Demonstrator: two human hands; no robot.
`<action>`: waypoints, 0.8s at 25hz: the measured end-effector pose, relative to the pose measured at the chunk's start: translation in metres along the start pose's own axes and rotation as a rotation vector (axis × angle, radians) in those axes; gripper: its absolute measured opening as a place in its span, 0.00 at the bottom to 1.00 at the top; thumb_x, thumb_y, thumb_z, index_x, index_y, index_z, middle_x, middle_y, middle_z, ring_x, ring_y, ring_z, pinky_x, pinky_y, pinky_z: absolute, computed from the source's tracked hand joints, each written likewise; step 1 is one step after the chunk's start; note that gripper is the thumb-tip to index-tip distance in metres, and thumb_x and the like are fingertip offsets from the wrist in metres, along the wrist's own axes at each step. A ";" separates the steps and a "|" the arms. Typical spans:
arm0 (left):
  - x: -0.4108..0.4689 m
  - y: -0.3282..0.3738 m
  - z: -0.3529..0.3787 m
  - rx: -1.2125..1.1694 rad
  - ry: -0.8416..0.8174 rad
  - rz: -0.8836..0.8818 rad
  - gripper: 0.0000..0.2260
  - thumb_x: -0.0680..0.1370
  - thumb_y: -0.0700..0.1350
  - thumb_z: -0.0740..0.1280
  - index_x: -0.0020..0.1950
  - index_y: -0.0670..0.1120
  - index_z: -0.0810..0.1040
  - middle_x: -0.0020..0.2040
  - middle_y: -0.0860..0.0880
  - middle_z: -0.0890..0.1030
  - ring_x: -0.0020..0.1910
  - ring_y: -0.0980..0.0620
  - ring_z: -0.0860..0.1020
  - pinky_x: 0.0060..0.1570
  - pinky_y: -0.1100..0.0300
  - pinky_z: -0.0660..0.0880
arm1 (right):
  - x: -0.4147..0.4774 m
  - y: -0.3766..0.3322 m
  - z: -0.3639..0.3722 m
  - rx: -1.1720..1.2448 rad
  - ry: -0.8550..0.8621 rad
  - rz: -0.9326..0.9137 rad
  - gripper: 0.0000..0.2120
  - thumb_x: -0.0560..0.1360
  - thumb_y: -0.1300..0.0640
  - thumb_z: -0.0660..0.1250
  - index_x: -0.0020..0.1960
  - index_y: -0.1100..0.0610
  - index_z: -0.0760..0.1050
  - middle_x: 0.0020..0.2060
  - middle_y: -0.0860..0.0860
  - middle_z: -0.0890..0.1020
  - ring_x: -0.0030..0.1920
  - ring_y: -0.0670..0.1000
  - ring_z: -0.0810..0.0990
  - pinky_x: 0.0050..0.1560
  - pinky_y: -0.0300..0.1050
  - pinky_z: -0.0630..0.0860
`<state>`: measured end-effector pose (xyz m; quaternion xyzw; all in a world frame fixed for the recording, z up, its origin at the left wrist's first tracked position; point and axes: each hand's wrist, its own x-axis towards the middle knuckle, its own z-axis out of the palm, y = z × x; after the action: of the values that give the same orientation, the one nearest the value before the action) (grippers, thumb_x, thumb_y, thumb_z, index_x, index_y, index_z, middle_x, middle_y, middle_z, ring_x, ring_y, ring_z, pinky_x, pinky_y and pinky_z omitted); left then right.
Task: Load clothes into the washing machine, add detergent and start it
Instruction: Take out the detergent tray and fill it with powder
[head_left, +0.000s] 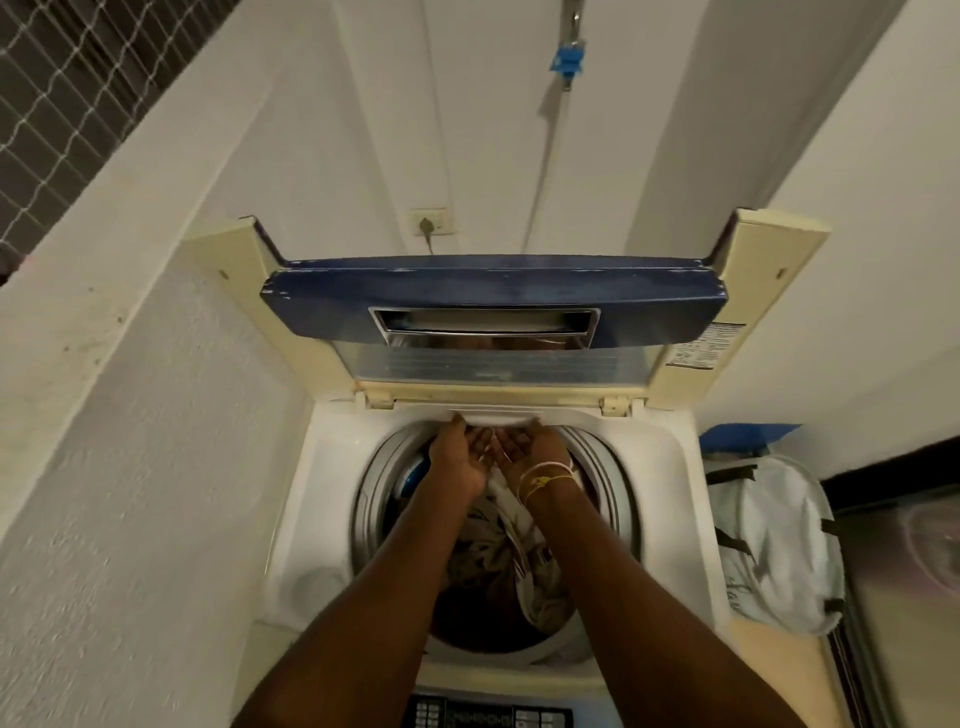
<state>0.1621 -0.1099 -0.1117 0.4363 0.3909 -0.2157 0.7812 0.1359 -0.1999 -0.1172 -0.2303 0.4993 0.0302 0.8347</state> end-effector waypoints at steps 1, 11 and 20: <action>0.002 0.000 -0.001 -0.002 -0.007 -0.007 0.12 0.81 0.49 0.65 0.59 0.42 0.77 0.47 0.44 0.82 0.44 0.48 0.79 0.42 0.55 0.76 | 0.002 0.003 -0.001 0.041 -0.020 0.005 0.20 0.80 0.50 0.63 0.65 0.64 0.74 0.44 0.58 0.80 0.44 0.55 0.80 0.47 0.49 0.80; -0.008 -0.042 -0.037 0.013 -0.096 0.105 0.18 0.82 0.51 0.61 0.68 0.42 0.73 0.57 0.38 0.80 0.49 0.44 0.80 0.43 0.54 0.80 | -0.010 0.038 -0.032 0.183 -0.120 -0.021 0.24 0.76 0.41 0.66 0.55 0.63 0.78 0.42 0.59 0.82 0.46 0.58 0.80 0.59 0.52 0.76; -0.023 -0.023 -0.055 0.236 0.012 0.125 0.27 0.71 0.67 0.70 0.58 0.47 0.81 0.50 0.42 0.86 0.51 0.43 0.84 0.54 0.47 0.81 | -0.035 0.029 -0.030 -0.005 0.015 -0.078 0.18 0.74 0.43 0.64 0.45 0.58 0.79 0.29 0.53 0.81 0.32 0.52 0.78 0.37 0.43 0.75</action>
<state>0.1094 -0.0753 -0.1224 0.5501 0.3394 -0.2083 0.7340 0.0861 -0.1803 -0.1096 -0.2520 0.4962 -0.0027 0.8308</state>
